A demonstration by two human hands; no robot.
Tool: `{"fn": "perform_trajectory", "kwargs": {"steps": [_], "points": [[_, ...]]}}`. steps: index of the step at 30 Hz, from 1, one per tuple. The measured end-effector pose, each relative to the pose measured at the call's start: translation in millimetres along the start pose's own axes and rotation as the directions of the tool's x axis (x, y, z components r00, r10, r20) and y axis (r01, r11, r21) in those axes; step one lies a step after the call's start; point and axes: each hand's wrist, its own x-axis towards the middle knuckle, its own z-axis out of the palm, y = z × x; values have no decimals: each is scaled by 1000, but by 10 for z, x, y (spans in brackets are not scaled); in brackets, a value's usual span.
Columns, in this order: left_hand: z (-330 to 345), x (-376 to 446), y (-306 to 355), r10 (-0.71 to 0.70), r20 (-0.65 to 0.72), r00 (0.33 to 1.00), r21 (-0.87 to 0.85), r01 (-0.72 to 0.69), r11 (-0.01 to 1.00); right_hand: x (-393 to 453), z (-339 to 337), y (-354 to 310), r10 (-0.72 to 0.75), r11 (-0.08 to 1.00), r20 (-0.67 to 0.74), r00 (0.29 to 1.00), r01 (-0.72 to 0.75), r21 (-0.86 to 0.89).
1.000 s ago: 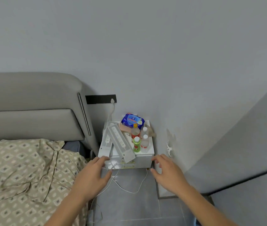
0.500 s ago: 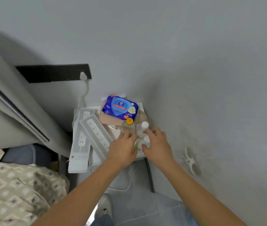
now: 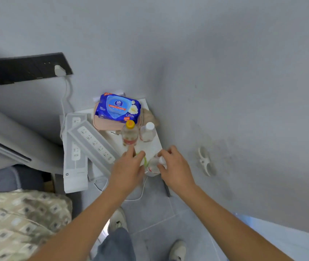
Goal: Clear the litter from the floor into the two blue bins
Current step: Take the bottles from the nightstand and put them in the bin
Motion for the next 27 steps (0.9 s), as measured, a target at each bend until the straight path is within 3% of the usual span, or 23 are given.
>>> {"fn": "perform_trajectory", "kwargs": {"steps": [9,14,20,27], "points": [[-609,-1307,888,12,-54,998,11,-12,1000,-1632,-563,6,-32,999,54,998,33,-8],[-434,-2184,1660,0,-60,998,17,1,1000,-2908,-905,344,-12,1000,9,1000,12,14],[196,-2699,2721,100,187,977,-18,-98,995,-4237,-1213,1415,290,957,16,957,-290,-12],[1024,-2163,3567,300,268,916,-44,-299,953,-4689,-1100,2763,579,815,-110,808,-573,83]]}}
